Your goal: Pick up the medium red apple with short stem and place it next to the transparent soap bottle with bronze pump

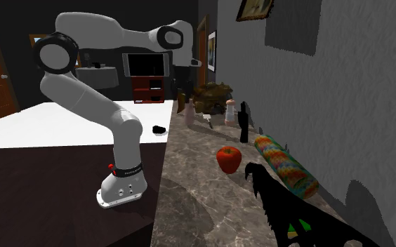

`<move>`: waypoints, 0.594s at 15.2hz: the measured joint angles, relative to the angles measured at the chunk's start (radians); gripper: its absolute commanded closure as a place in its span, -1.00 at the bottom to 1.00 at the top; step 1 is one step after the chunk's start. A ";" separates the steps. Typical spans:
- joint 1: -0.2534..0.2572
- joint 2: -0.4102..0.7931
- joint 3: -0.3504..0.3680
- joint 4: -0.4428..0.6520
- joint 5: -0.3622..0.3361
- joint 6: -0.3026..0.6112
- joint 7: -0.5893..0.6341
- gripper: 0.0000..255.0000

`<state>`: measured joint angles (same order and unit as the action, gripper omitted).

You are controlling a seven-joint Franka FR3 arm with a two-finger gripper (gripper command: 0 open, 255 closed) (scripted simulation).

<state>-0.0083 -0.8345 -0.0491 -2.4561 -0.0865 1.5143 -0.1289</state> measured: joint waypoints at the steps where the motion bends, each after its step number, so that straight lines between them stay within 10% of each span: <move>1: 0.000 0.000 0.000 0.000 0.000 0.000 0.000 -1.00; 9: -0.047 0.057 -0.158 -0.062 -0.133 0.168 -0.173 -1.00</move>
<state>-0.0551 -0.7771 -0.2076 -2.5186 -0.2191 1.6822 -0.3017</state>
